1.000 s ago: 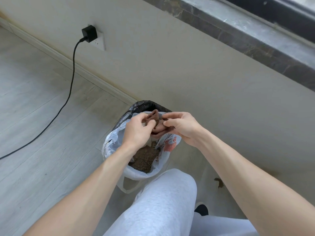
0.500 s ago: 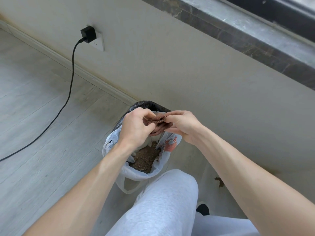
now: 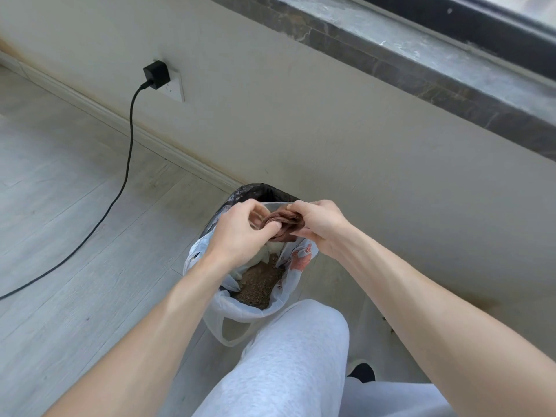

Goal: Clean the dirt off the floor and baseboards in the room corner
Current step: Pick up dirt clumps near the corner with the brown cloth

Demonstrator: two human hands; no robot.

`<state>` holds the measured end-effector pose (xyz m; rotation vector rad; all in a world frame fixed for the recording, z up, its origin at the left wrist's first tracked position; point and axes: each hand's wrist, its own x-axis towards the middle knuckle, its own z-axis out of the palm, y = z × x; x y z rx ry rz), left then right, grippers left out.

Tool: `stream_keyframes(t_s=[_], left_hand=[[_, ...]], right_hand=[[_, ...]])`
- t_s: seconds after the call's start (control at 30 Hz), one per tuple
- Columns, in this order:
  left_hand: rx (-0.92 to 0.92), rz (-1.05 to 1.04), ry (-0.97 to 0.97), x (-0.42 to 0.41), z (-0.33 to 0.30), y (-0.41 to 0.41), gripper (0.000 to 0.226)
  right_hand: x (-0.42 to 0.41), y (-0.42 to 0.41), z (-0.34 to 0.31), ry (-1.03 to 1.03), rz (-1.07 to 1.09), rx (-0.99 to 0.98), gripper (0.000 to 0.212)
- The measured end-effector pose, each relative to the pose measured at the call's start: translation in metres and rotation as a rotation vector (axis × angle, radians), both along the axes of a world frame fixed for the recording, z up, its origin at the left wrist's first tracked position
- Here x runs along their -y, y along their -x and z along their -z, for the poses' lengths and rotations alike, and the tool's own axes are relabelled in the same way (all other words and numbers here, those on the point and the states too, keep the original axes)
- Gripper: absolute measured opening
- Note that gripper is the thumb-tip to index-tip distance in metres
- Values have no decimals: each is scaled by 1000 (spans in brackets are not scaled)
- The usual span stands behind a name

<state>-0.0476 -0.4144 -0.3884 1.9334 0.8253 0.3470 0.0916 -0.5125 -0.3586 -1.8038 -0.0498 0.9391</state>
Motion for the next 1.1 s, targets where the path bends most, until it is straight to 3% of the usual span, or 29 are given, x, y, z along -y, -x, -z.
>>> stream_keyframes(t_s=[0.1,0.13,0.23,0.4,0.57,0.67,0.7,0.8,0.87,0.97,1.1], left_hand=[[75,-95,379,7,0,-2,18],[86,-103,410,9,-2,-3,19],[52,-92,308,8,-4,-7,18],[-126,-52,-190,0,-5,-13,22],[-146,-72,-124,-3,1,-22,17],[-127,-104,193,-1,0,-23,14],[-109,-109,190,0,-1,-23,13],[-100,-130,-99,-3,-1,-21,19],[-86,-157,-135,-3,1,-19,22],[-20,-199,211,2,1,-13,15],[30,-186,856,-3,-1,-3,30]], right_hand=[[-2,2,3,37,-15,68,15],[-2,1,6,55,-20,88,17],[0,-1,13,110,-41,134,26],[-2,11,12,121,-60,97,30],[-4,8,7,65,2,102,32],[-3,3,5,32,25,103,35],[-2,3,4,35,28,107,35],[0,6,7,73,8,114,34],[0,9,9,76,2,112,34],[0,6,9,14,24,88,26],[4,2,9,-60,-22,110,21]])
